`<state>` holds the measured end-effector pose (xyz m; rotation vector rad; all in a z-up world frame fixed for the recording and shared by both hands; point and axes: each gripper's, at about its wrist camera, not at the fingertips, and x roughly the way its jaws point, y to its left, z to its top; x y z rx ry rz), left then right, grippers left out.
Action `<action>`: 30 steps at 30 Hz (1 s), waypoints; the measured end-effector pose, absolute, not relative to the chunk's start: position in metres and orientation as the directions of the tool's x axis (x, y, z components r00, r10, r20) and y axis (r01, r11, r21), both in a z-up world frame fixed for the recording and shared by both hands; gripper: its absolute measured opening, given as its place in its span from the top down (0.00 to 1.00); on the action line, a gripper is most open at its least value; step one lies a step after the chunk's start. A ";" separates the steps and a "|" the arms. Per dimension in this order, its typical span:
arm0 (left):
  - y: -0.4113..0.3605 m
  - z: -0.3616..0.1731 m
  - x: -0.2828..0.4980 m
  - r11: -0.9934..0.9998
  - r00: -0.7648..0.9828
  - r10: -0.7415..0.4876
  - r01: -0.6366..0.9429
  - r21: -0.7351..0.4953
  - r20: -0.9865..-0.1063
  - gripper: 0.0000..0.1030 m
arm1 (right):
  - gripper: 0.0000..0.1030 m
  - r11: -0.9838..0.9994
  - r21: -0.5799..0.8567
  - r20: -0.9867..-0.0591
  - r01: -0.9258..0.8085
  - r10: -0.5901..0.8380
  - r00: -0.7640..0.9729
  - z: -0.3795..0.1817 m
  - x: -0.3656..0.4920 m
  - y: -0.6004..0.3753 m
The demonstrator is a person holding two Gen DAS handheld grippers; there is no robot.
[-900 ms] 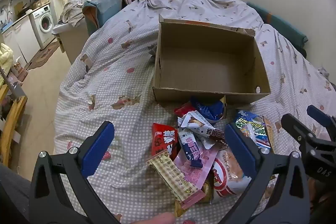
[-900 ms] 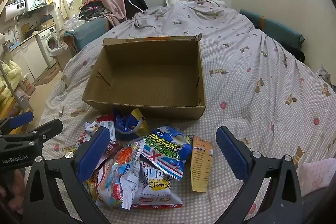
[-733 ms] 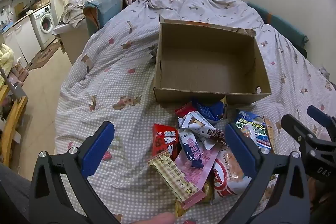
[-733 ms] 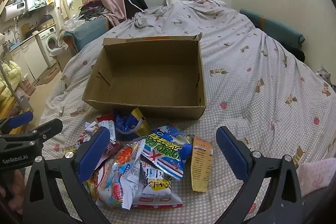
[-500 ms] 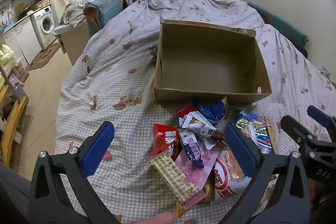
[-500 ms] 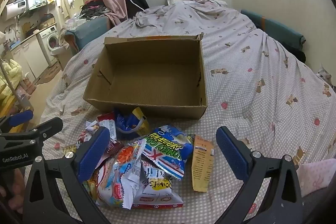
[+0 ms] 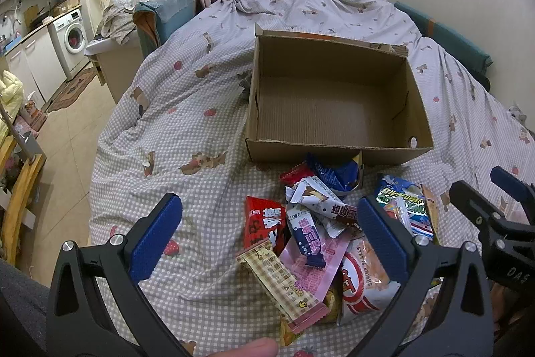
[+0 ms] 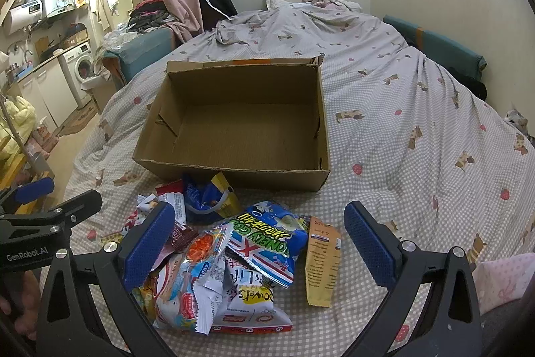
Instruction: Organize snacks
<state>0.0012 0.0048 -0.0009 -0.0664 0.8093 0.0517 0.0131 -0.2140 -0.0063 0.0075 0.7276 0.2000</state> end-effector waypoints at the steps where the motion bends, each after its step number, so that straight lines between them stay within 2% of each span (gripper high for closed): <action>1: 0.005 -0.001 0.001 0.997 0.688 0.021 -0.072 -0.039 -0.725 0.00 | 0.00 0.981 0.076 -0.660 -0.178 0.183 0.728 -0.006 0.013 -0.214; 30: 0.005 0.000 0.000 0.997 0.688 0.021 -0.069 -0.036 -0.725 0.00 | 0.00 0.981 0.076 -0.663 -0.178 0.183 0.726 -0.010 0.014 -0.214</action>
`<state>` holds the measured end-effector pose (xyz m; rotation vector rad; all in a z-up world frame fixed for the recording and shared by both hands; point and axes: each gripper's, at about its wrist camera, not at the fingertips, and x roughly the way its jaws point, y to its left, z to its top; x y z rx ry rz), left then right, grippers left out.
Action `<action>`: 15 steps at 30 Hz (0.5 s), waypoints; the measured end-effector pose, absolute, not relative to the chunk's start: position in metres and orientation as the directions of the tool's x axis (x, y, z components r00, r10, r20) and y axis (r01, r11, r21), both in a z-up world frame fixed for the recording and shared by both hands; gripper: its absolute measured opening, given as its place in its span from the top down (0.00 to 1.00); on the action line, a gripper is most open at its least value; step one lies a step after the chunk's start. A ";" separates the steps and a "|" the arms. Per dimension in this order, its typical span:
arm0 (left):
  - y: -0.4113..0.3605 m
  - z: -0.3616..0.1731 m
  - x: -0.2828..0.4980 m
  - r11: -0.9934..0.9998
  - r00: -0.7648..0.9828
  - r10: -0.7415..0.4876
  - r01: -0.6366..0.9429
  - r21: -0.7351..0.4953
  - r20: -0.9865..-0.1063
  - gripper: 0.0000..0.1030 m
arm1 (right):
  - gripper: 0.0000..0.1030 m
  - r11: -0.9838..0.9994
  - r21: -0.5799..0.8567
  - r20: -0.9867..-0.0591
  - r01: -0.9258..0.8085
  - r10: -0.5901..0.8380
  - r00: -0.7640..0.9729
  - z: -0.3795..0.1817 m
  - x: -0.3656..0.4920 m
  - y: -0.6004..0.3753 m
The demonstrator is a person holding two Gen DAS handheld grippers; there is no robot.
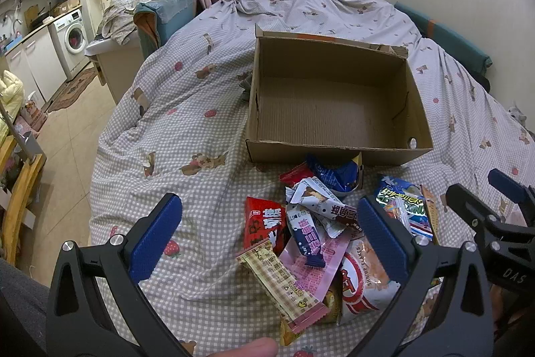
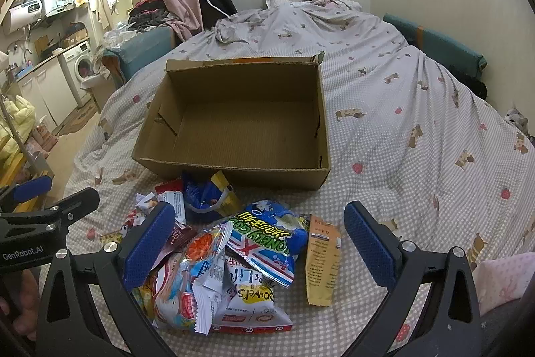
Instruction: Organize snacks
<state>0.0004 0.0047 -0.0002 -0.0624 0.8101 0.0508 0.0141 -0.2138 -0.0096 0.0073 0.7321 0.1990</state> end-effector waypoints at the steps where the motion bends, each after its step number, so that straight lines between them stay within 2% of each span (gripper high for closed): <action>1: 0.005 0.000 0.000 0.997 0.688 0.022 -0.070 -0.036 -0.725 0.00 | 0.00 0.981 0.077 -0.666 -0.178 0.184 0.723 -0.010 0.014 -0.214; 15: 0.004 0.003 0.000 0.997 0.689 0.023 -0.071 -0.036 -0.725 0.00 | 0.00 0.981 0.080 -0.663 -0.178 0.186 0.725 -0.009 0.014 -0.214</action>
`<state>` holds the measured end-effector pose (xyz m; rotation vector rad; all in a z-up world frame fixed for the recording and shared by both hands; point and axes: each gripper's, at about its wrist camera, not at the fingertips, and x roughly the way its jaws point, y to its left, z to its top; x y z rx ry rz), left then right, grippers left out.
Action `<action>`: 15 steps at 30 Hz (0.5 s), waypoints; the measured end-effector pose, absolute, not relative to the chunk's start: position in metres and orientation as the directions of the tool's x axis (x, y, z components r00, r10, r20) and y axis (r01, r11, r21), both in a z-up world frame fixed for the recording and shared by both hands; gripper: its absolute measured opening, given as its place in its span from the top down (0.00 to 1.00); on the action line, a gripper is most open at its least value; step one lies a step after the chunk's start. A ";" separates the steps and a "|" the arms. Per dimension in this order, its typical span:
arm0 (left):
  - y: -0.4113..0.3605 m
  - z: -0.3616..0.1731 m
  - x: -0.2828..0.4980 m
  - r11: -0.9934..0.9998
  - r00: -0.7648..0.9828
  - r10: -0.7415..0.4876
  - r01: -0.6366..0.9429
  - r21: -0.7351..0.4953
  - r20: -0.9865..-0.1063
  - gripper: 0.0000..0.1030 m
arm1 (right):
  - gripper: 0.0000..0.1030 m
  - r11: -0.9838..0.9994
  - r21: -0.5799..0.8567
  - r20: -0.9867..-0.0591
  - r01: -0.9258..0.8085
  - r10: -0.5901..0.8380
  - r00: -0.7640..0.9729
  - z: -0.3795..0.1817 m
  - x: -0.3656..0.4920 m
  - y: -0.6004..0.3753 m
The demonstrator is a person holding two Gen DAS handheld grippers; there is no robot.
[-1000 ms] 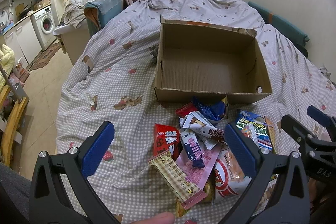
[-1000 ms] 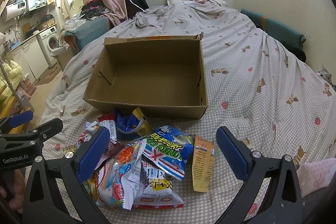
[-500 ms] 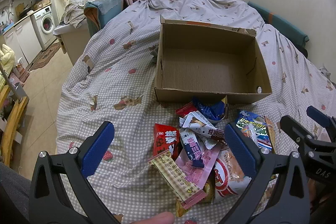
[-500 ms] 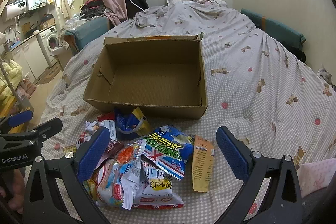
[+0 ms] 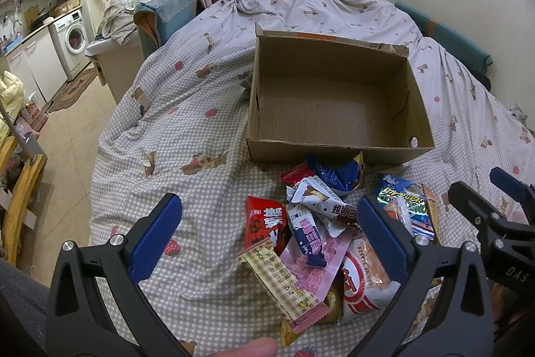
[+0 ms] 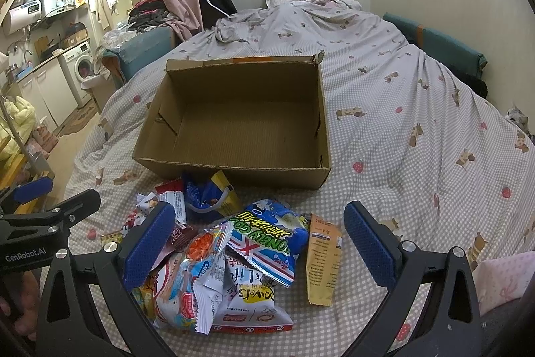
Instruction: Organize snacks
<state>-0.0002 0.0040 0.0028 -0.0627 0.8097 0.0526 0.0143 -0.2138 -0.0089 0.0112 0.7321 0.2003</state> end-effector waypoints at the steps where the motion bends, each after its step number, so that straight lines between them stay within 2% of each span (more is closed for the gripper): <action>1: 0.004 0.003 0.000 0.997 0.689 0.023 -0.071 -0.036 -0.725 0.00 | 0.00 0.981 0.078 -0.662 -0.178 0.184 0.727 -0.009 0.014 -0.214; 15: 0.004 -0.002 -0.003 0.996 0.687 0.025 -0.075 -0.038 -0.726 0.00 | 0.00 0.982 0.084 -0.665 -0.167 0.180 0.725 -0.010 0.017 -0.217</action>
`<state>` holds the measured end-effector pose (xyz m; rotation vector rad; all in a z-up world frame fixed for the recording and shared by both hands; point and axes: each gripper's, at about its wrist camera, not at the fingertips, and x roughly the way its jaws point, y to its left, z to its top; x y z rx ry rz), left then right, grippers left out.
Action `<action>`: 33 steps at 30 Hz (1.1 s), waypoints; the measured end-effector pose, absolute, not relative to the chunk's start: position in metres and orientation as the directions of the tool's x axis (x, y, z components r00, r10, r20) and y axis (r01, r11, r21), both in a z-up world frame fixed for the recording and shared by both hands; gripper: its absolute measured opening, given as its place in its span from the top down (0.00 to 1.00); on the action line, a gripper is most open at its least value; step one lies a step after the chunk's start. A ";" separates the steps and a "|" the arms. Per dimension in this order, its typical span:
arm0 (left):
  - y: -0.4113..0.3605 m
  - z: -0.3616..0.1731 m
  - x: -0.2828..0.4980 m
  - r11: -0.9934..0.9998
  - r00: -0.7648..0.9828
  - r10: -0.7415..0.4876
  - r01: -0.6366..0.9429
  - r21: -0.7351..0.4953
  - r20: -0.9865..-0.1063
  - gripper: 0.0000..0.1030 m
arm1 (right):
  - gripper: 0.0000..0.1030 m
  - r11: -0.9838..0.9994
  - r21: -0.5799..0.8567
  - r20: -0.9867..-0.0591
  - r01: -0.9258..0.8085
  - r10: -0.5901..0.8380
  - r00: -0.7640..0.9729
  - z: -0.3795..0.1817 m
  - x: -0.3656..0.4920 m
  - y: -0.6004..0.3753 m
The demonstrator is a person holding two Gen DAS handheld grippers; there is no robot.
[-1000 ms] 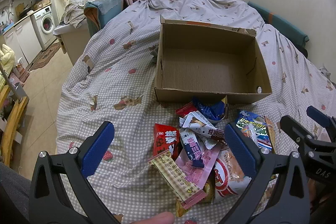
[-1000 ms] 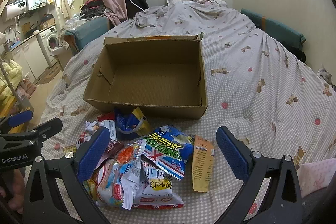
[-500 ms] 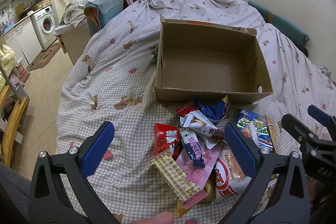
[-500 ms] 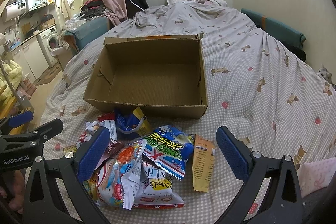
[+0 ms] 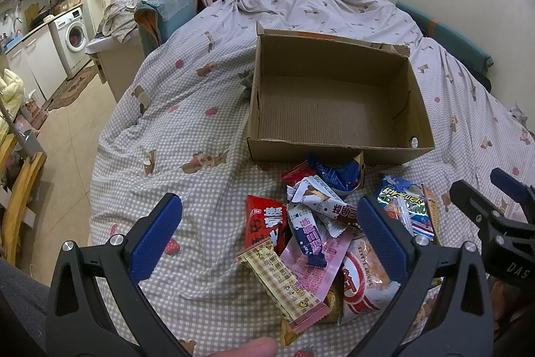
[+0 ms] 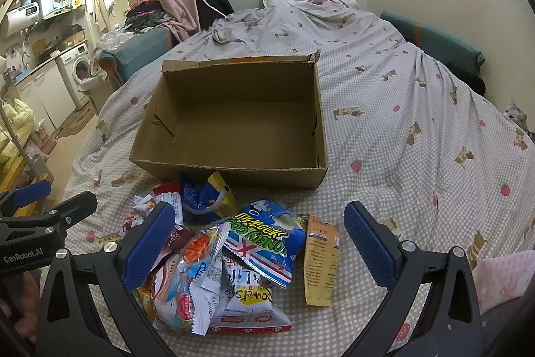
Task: Organize snacks
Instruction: 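Grasp the striped bar with the left gripper while the right grasps the tan wafer packet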
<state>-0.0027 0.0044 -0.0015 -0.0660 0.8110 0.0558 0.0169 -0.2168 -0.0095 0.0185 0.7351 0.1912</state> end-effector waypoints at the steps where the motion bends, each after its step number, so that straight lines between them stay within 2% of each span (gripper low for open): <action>1: 0.004 -0.001 -0.002 0.997 0.688 0.025 -0.075 -0.036 -0.725 0.00 | 0.00 0.982 0.083 -0.665 -0.167 0.179 0.725 -0.009 0.017 -0.217; 8: 0.005 -0.002 -0.002 0.996 0.687 0.025 -0.076 -0.038 -0.726 0.00 | 0.00 0.982 0.087 -0.669 -0.168 0.183 0.720 -0.009 0.017 -0.217; 12: 0.009 -0.002 -0.003 0.995 0.687 0.022 -0.089 -0.054 -0.727 0.00 | 0.00 0.972 0.197 -0.695 -0.127 0.230 0.681 -0.003 0.031 -0.242; 17: 0.022 -0.006 0.001 0.989 0.663 0.034 -0.128 -0.068 -0.748 0.00 | 0.00 0.969 0.248 -0.794 -0.001 0.204 0.572 -0.008 0.064 -0.282; 20: 0.027 -0.004 0.005 0.986 0.646 0.037 -0.150 -0.079 -0.763 0.00 | 0.00 0.975 0.223 -0.875 -0.017 0.208 0.438 -0.026 0.089 -0.291; 22: 0.030 -0.006 0.008 0.984 0.630 0.040 -0.160 -0.079 -0.776 0.00 | 0.01 0.963 0.267 -0.905 -0.023 0.259 0.337 -0.042 0.098 -0.295; 24: 0.034 -0.008 0.011 0.982 0.608 0.035 -0.168 -0.085 -0.793 0.00 | 0.14 0.953 0.304 -0.919 -0.006 0.295 0.262 -0.061 0.104 -0.299; 26: 0.041 -0.012 0.018 0.980 0.570 0.050 -0.186 -0.070 -0.820 0.00 | 0.24 0.962 0.273 -0.942 -0.011 0.270 0.201 -0.080 0.111 -0.300; 29: 0.054 -0.020 0.030 0.975 0.496 0.038 -0.209 -0.077 -0.868 0.00 | 0.30 0.961 0.275 -0.954 0.014 0.271 0.126 -0.103 0.115 -0.303; 33: 0.080 -0.032 0.040 0.955 0.412 -0.001 -0.270 -0.124 -0.911 0.00 | 0.34 0.967 0.255 -0.963 -0.009 0.255 0.082 -0.121 0.116 -0.294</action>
